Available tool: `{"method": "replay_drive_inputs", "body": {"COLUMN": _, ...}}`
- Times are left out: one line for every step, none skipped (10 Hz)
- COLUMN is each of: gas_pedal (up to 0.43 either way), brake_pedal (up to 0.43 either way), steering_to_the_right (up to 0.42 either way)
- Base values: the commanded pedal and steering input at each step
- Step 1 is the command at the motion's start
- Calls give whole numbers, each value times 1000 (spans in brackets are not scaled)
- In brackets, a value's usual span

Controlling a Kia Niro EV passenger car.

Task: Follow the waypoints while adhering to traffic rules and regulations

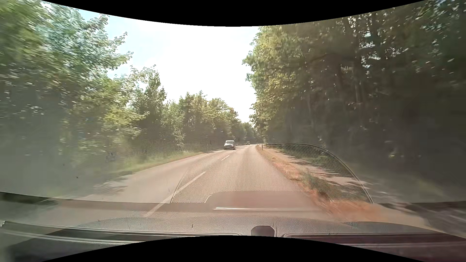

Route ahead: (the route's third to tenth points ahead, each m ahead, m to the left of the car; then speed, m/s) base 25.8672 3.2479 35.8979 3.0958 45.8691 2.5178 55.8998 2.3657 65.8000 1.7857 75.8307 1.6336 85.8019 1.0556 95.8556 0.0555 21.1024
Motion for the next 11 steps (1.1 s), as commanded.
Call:
{"method": "replay_drive_inputs", "body": {"gas_pedal": 98, "brake_pedal": 6, "steering_to_the_right": 3}}
{"method": "replay_drive_inputs", "body": {"gas_pedal": 98, "brake_pedal": 6, "steering_to_the_right": 3}}
{"method": "replay_drive_inputs", "body": {"gas_pedal": 98, "brake_pedal": 6, "steering_to_the_right": 3}}
{"method": "replay_drive_inputs", "body": {"gas_pedal": 98, "brake_pedal": 6, "steering_to_the_right": 3}}
{"method": "replay_drive_inputs", "body": {"gas_pedal": 98, "brake_pedal": 6, "steering_to_the_right": 3}}
{"method": "replay_drive_inputs", "body": {"gas_pedal": 98, "brake_pedal": 6, "steering_to_the_right": 3}}
{"method": "replay_drive_inputs", "body": {"gas_pedal": 98, "brake_pedal": 6, "steering_to_the_right": 3}}
{"method": "replay_drive_inputs", "body": {"gas_pedal": 98, "brake_pedal": 6, "steering_to_the_right": 3}}
{"method": "replay_drive_inputs", "body": {"gas_pedal": 98, "brake_pedal": 6, "steering_to_the_right": 3}}
{"method": "replay_drive_inputs", "body": {"gas_pedal": 98, "brake_pedal": 6, "steering_to_the_right": 3}}
{"method": "replay_drive_inputs", "body": {"gas_pedal": 98, "brake_pedal": 6, "steering_to_the_right": 3}}
